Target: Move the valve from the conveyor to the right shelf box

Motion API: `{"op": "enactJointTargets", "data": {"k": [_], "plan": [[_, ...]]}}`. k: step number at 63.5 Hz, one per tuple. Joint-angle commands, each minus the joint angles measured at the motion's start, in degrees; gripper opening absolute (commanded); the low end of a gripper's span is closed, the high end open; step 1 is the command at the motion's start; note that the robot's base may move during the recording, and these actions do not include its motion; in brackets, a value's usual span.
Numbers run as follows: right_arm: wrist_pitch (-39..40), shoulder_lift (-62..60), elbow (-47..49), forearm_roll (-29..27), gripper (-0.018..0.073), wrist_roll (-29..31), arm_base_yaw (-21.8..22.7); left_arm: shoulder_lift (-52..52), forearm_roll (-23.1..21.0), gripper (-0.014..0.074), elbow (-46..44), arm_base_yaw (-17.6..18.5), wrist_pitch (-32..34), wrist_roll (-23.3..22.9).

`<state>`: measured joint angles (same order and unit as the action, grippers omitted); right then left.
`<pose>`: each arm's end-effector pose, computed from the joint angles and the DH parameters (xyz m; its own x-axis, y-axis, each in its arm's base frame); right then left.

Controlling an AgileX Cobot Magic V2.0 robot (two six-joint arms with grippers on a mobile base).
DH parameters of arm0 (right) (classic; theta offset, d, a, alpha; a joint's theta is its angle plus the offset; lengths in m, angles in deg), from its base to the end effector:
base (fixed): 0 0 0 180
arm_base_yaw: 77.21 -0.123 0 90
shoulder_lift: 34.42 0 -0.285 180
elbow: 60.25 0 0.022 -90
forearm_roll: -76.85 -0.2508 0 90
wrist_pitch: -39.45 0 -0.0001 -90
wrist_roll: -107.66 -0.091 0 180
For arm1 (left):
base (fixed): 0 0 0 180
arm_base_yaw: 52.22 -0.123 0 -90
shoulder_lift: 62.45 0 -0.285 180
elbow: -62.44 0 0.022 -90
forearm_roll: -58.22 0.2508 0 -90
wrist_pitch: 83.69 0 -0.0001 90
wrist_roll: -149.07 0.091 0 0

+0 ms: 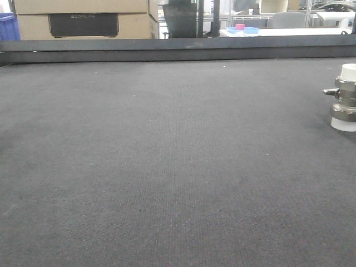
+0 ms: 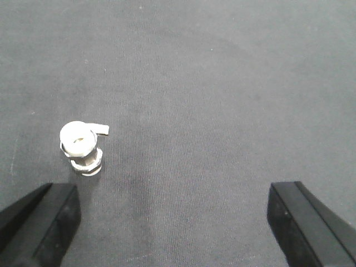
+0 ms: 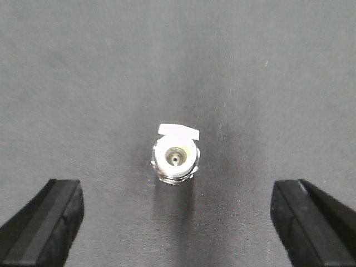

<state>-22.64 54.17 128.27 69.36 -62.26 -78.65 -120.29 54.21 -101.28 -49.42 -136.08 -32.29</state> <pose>0.2915 0.0178 0.4016 -0.7712 -0.1329 -0.6226 -0.1852 0.9825 0.0197 0.1561 -0.0127 0.4000 -0.5982 -0.0372 -0.8005 0.0537 0.9948 -0.0863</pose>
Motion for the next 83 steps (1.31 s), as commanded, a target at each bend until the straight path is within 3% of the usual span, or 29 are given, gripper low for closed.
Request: {"op": "enactJointTargets", "data": {"k": [1, 25, 58, 64, 71, 77, 83], "plan": [[-0.84, 5.02, 2.43, 1.07, 0.0568, 0.80, 0.22, -0.05, -0.58, 0.0583, -0.56, 0.42, 0.23, -0.34], [-0.75, 21.29, 5.73, 1.30, 0.0568, 1.36, 0.22, -0.05, -0.58, 0.0583, -0.56, 0.42, 0.23, -0.34], [0.35, 29.98, 5.62, 1.30, 0.0547, 1.72, 0.09, -0.05, -0.46, 0.0583, -0.56, 0.42, 0.23, -0.34], [0.81, 29.98, 5.62, 1.30, 0.0409, 1.87, 0.09, -0.05, -0.46, 0.0583, -0.56, 0.42, 0.23, -0.34], [0.81, 29.98, 5.62, 1.30, 0.0146, 1.87, 0.09, -0.05, -0.46, 0.0583, -0.56, 0.42, 0.13, -0.34], [0.70, 29.53, 5.62, 1.30, -0.0145, 1.87, 0.09, -0.65, -0.34, 0.0582, -0.85, 0.42, -1.49, -0.34], [0.59, 28.42, 5.62, 1.30, -0.0153, 1.87, 0.09, -2.70, 0.02, 0.0582, -3.06, 0.42, -5.96, -0.34]]}}
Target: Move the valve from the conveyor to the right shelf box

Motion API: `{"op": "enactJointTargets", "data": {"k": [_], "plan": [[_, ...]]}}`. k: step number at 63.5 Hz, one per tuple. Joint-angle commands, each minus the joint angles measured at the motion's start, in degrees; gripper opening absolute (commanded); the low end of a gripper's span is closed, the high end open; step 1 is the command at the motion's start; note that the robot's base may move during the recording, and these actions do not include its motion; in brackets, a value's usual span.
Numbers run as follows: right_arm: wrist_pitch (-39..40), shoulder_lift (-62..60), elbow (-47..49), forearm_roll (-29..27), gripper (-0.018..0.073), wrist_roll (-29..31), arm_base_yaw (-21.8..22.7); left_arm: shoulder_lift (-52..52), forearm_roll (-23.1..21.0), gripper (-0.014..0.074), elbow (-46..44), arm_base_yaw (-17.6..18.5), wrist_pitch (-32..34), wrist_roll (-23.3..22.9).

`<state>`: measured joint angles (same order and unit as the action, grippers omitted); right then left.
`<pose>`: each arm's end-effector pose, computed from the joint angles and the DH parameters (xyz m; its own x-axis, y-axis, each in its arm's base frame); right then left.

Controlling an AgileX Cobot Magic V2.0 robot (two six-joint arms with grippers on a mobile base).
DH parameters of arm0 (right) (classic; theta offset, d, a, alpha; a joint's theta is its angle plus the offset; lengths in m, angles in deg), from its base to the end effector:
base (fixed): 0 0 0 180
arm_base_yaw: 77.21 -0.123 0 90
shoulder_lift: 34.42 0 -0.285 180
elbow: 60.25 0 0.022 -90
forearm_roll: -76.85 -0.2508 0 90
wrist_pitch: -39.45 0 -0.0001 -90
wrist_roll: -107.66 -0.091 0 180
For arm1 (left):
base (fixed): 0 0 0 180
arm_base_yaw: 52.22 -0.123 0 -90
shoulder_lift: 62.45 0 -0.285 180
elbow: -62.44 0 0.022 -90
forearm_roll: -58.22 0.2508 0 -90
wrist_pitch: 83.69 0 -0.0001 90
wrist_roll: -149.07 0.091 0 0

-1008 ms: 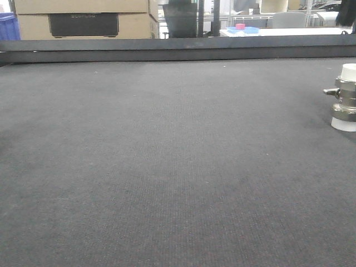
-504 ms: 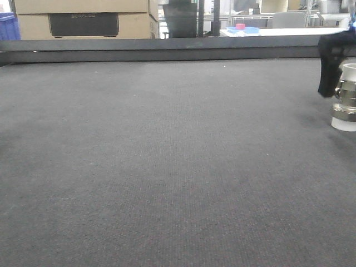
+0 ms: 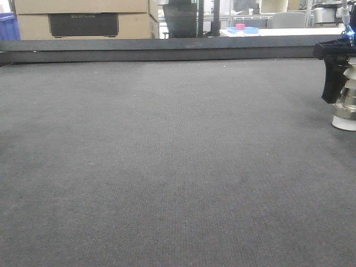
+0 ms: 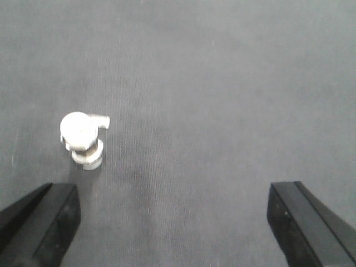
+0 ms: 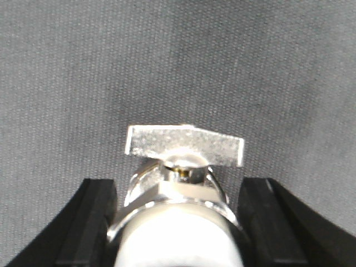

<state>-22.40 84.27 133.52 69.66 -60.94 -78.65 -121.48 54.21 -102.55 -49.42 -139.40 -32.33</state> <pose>0.4053 0.0202 0.2417 -0.9559 -0.1623 -0.2447 -0.1853 0.9799 0.0740 0.1578 -0.0130 0.3994 -0.6424 -0.0324 -0.7656 0.0523 0.9949 -0.0860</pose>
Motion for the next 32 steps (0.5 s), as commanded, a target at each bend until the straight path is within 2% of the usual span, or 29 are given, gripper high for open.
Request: {"op": "enactJointTargets", "data": {"k": [1, 10, 16, 32], "plan": [[0.35, -2.10, 0.37, 1.00, -0.0153, 0.55, 0.09, -2.13, 0.16, 0.0582, -2.15, 0.42, -3.28, -0.30], [0.86, -7.32, -1.08, 0.69, -0.0153, 0.55, 0.09, -7.46, 2.79, 0.0582, -6.57, 0.05, -8.37, -0.30], [3.00, -12.28, -4.50, 0.01, -0.0153, 0.55, 0.09, -11.97, 3.23, 0.0582, -9.51, -2.36, -11.19, 0.13], [11.27, -27.17, -20.51, -4.84, -0.0153, 0.55, 0.09, -25.28, -2.13, 0.0582, -17.83, -12.35, -14.26, 11.16]]}}
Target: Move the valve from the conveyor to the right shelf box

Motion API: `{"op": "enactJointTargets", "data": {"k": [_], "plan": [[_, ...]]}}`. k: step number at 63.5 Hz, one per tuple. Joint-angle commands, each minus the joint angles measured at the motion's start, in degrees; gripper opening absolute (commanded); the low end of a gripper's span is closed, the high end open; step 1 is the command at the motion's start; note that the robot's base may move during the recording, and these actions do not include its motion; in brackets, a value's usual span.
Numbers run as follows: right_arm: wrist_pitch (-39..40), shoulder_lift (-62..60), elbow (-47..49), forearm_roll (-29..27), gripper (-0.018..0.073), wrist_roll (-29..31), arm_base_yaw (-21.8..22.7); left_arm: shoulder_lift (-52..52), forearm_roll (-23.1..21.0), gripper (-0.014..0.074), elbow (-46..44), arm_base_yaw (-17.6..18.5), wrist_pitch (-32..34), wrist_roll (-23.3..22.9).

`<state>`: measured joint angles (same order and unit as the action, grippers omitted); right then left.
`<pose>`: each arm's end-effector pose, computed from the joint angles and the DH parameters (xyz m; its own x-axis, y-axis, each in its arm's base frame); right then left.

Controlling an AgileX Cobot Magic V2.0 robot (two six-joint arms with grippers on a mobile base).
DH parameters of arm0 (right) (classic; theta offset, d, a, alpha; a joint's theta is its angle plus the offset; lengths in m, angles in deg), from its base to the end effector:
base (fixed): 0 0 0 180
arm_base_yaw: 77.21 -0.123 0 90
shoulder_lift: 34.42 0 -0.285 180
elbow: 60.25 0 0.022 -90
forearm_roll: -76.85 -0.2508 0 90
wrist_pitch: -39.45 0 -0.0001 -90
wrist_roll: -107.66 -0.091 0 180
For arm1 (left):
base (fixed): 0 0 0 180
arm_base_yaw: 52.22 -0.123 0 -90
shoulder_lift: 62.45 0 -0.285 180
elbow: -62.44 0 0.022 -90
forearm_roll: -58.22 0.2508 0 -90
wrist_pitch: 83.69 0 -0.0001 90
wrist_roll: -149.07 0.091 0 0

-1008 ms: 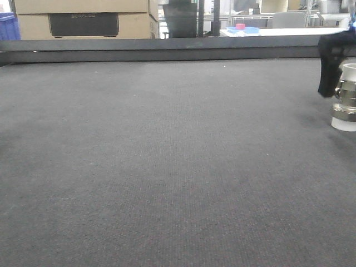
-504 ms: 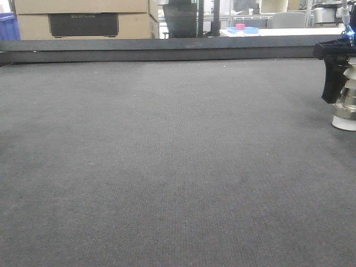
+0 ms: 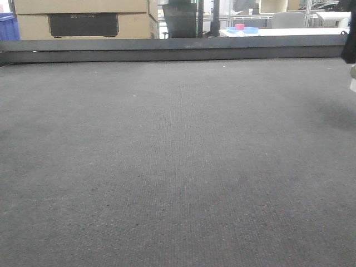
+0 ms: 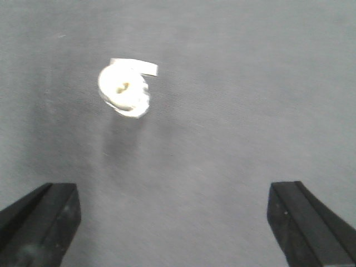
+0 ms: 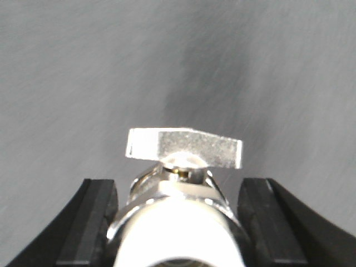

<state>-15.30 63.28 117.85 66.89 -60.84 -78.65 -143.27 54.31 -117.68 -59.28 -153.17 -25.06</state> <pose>0.3282 0.0211 0.3043 -0.8849 -0.1208 -0.4498 -0.1759 0.9809 0.0825 0.2425 0.0242 0.3878 -0.8651 -0.0283 -0.5008 -0.0233 0.9996 -0.0162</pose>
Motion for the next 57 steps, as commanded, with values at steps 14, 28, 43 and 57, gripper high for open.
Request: {"op": "enactJointTargets", "data": {"k": [14, 28, 43, 57], "plan": [[7.79, -16.82, -13.83, -2.78, -0.0153, 0.45, 0.09, -14.94, -2.94, 0.0582, -9.77, -4.31, -0.19, 8.76], [7.30, -20.99, -14.50, -2.93, -0.0153, 0.45, 0.09, -24.42, -2.22, 0.0582, -12.78, -4.31, 2.91, 8.76], [7.21, -21.57, -14.50, -2.91, -0.0153, 0.45, 0.09, -31.11, -1.51, 0.0582, -12.78, -4.31, 3.90, 8.96], [7.21, -21.57, -14.50, -2.91, -0.0153, 0.45, 0.09, -34.16, -0.06, 0.0582, -12.78, -4.31, 4.61, 8.96]]}}
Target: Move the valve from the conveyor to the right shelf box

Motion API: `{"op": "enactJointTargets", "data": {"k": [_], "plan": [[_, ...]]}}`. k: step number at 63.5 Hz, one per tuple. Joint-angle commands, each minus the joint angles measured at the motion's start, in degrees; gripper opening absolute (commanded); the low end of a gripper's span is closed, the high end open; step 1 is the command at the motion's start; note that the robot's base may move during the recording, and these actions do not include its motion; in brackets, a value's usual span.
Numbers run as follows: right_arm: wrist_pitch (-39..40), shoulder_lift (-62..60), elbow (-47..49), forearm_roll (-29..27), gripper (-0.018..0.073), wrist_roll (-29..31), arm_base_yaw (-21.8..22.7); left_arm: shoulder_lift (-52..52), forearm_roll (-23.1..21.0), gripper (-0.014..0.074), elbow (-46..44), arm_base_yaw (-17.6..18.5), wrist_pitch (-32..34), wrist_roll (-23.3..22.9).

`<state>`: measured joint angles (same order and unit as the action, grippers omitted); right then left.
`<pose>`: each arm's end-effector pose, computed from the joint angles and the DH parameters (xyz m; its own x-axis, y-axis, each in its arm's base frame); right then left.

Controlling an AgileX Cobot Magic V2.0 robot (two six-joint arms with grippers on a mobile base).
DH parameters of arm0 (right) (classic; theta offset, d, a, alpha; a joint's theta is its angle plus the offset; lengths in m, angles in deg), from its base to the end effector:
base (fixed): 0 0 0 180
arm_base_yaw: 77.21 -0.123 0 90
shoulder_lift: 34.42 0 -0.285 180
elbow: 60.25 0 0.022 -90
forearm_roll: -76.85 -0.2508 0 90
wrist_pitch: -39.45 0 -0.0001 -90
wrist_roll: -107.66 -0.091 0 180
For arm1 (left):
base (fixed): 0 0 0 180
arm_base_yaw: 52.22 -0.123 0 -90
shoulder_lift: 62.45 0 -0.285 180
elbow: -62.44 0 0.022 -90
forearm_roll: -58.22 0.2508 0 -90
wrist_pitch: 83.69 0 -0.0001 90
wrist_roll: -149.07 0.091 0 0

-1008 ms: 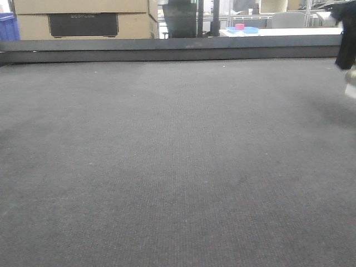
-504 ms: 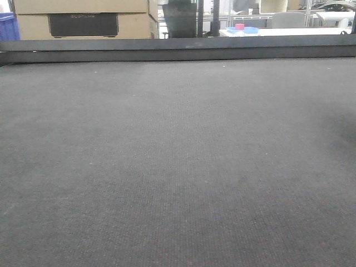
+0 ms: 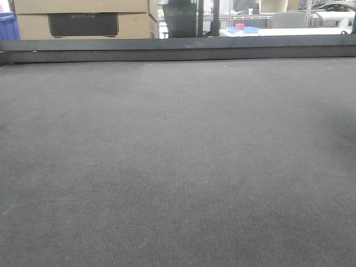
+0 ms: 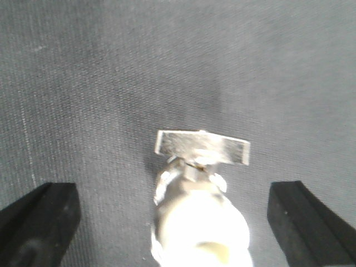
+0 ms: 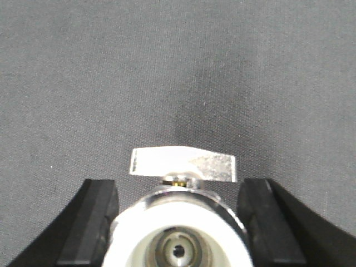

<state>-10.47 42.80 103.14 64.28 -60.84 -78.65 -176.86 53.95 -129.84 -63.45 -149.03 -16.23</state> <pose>0.2420 0.0213 0.3344 -0.7905 -0.0772 -0.6076 -0.1710 0.9804 0.0980 0.3811 0.0694 0.2627 -0.9732 0.0341 -0.2272 0.0387 0.9991 -0.0156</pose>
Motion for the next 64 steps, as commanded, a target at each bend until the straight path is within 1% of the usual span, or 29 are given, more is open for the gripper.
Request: {"op": "enactJointTargets", "data": {"k": [1, 32, 39, 44, 47, 48, 56, 57, 61, 63, 64], "plan": [[2.38, -1.09, 0.20, -0.30, -0.0153, 0.45, 0.09, -0.75, 0.29, 0.0582, -0.62, -0.13, 0.47, 0.13], [5.06, -1.08, 0.20, -0.30, -0.0153, 0.45, 0.09, -1.77, 0.29, 0.0580, 0.14, -0.02, -1.45, 0.13], [5.60, -1.08, 0.20, -0.30, -0.0153, 0.45, 0.09, -1.77, 0.05, 0.0548, 1.61, -0.02, -1.33, 0.13], [5.86, -1.08, 0.20, -0.30, -0.0153, 0.45, 0.09, -1.77, -0.29, 0.0475, 2.31, 0.10, -1.10, 0.13], [5.98, -1.08, 0.20, -0.30, -0.0153, 0.45, 0.09, -1.77, -0.42, 0.0402, 2.34, 0.11, -1.10, 0.13], [6.12, -1.08, 0.20, -0.30, -0.0153, 0.45, 0.09, -1.77, -0.42, 0.0391, 2.34, 0.11, -1.10, 0.13], [6.58, -1.08, 0.20, -0.30, -0.0153, 0.45, 0.09, -1.77, -0.55, 0.0160, 2.34, 0.19, -0.71, 0.13], [6.58, -1.08, 0.20, -0.30, -0.0153, 0.45, 0.09, -1.77, -0.55, 0.0115, 2.34, 0.19, -0.61, 0.13], [6.71, -1.08, 0.20, -0.30, -0.0153, 0.45, 0.09, -1.77, -0.88, -0.0003, 2.34, 0.19, -0.49, 0.13], [6.71, -1.08, 0.20, -0.30, -0.0153, 0.45, 0.09, -1.77, -1.17, -0.0105, 2.34, 0.19, -0.49, 0.13], [6.71, -1.08, 0.20, -0.30, -0.0153, 0.45, 0.09, -1.64, -1.45, -0.0110, 2.34, 0.19, -0.49, 0.13]]}}
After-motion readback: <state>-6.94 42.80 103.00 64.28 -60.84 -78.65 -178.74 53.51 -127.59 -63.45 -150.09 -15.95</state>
